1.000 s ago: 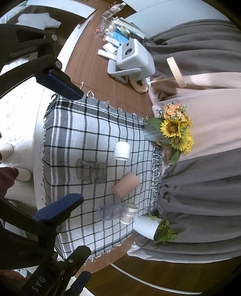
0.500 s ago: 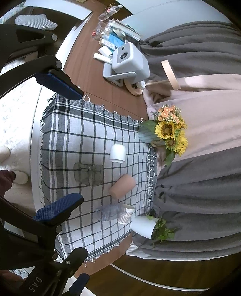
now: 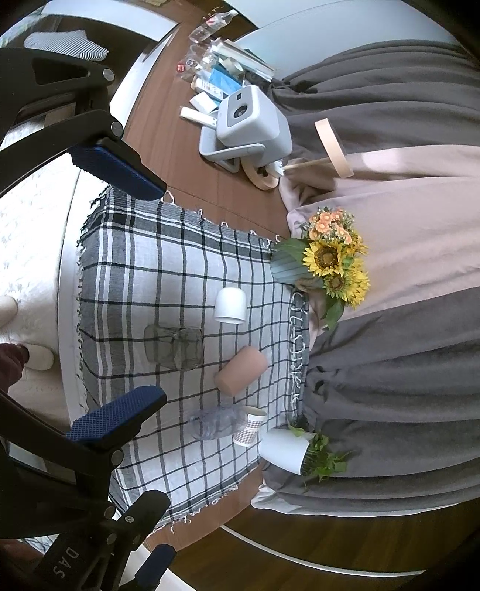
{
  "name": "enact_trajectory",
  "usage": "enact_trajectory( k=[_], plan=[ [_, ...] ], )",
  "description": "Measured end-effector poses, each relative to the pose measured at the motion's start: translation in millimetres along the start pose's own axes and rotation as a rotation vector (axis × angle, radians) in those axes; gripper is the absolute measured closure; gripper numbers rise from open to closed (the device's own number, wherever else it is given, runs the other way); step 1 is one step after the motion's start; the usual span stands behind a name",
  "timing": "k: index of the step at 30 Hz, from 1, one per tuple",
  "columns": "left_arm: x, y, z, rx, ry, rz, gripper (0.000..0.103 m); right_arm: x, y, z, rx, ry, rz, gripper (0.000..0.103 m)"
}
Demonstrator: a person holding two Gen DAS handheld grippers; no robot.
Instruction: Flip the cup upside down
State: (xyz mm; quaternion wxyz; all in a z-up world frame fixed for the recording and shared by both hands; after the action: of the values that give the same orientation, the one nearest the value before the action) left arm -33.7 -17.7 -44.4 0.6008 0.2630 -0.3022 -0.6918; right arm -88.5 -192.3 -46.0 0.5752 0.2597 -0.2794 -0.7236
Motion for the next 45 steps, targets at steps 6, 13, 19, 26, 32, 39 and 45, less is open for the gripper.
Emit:
enact_trajectory(
  k=[6, 13, 19, 26, 32, 39, 45],
  plan=[
    [-5.9, -0.3, 1.4, 0.003, 0.001, 0.001, 0.0, 0.1, -0.3, 0.7, 0.001, 0.001, 0.002, 0.013],
    [-6.5, -0.4, 1.9, 0.003, 0.002, 0.001, 0.0, -0.2, 0.5, -0.2, 0.0, 0.001, 0.002, 0.013],
    [-5.8, -0.6, 0.9, 0.003, 0.003, 0.001, 0.0, -0.6, 0.4, -0.4, -0.001, 0.001, 0.001, 0.013],
    [-6.3, -0.5, 0.7, 0.003, 0.003, 0.002, 0.0, -0.7, -1.0, 0.5, -0.003, 0.0, 0.001, 0.013],
    [-6.6, -0.1, 1.2, 0.003, 0.002, 0.001, 0.0, -0.9, -0.6, -0.2, -0.003, 0.0, 0.003, 0.013],
    [-8.2, 1.5, -0.1, 0.005, 0.002, 0.001, 0.0, -1.3, -1.1, 0.3, -0.005, 0.003, 0.004, 0.013],
    [-7.9, 0.9, -0.5, 0.004, -0.001, 0.002, 0.0, -0.9, -2.1, 0.7, -0.006, 0.002, 0.002, 0.013]
  ],
)
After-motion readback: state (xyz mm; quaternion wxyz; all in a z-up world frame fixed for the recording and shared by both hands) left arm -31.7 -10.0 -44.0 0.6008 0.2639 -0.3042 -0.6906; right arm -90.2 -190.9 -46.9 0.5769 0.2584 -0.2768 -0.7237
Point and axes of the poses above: each gripper's, at about its wrist camera, not at the fingertips, and z roughly against the way its jaws point, x to its right, y to its top, the point moved 7 cm from there along -z, roughly the way its jaws point, and after that the axes turned 4 degrees about z, right-handed, at the moved point
